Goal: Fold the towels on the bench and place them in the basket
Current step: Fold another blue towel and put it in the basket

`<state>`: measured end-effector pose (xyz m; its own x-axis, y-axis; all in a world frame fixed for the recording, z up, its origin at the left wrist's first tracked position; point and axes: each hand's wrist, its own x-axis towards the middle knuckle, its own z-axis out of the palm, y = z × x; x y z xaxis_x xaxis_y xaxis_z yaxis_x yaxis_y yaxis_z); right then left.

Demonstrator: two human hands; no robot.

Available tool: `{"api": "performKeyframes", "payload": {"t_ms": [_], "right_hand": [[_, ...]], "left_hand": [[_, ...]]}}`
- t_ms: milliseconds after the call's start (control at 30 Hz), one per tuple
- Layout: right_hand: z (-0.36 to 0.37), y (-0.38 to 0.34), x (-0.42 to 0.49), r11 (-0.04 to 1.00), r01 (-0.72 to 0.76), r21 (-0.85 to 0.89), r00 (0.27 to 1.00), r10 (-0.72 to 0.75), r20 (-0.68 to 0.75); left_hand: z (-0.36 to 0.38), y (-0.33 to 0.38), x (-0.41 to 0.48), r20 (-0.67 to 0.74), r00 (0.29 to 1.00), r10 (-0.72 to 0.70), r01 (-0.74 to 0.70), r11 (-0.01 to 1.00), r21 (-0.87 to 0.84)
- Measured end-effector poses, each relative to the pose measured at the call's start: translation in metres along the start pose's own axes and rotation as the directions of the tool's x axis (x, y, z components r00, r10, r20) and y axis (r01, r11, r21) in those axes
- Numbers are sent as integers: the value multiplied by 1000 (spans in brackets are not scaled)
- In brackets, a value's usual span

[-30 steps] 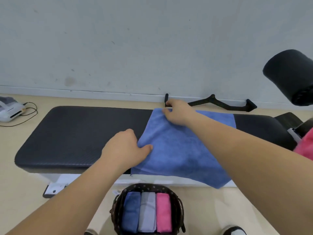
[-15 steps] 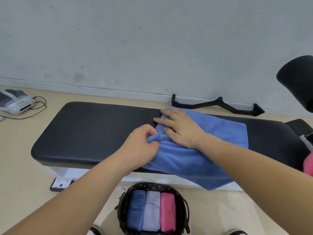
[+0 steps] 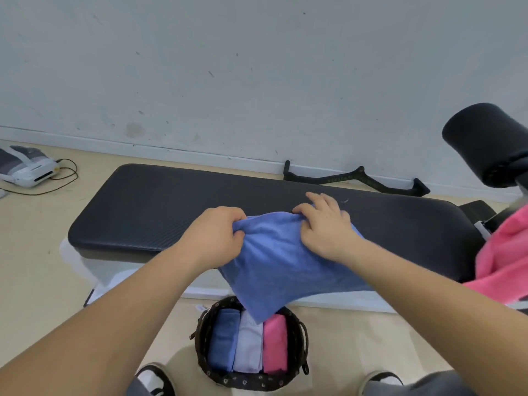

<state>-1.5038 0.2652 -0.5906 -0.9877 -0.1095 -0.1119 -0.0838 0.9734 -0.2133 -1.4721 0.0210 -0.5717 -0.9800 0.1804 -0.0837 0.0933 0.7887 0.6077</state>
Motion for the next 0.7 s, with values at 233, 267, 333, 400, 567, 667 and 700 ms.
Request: {"api": "performKeyframes", "payload": {"t_ms": [233,267,333,400,567,667,700], "right_hand": [[-35,26,7,997,81,-6,996,-80,48],[-35,29,4,997,66,40,997,-68,48],[-39,38,-2,988,29,151,998,-37,47],[-46,52,-7,975,6,220,1000,-10,15],[-52,80,-22,870,-33,493,999,41,-5],[-47,94,-26,769,-110,630,994,92,61],[-44,96,-26,746,-136,652,991,107,84]], "left_hand": [[-3,-10,8,3,999,-47,46,998,31],[-4,-12,9,-2,999,-47,47,998,49],[-5,-13,12,-14,999,-45,46,994,102],[-6,-13,14,-29,999,-46,49,989,139],[-3,0,15,-54,998,-45,55,981,186],[-5,5,12,-43,997,-68,73,990,123],[-8,4,10,-34,996,-79,82,991,108]]}}
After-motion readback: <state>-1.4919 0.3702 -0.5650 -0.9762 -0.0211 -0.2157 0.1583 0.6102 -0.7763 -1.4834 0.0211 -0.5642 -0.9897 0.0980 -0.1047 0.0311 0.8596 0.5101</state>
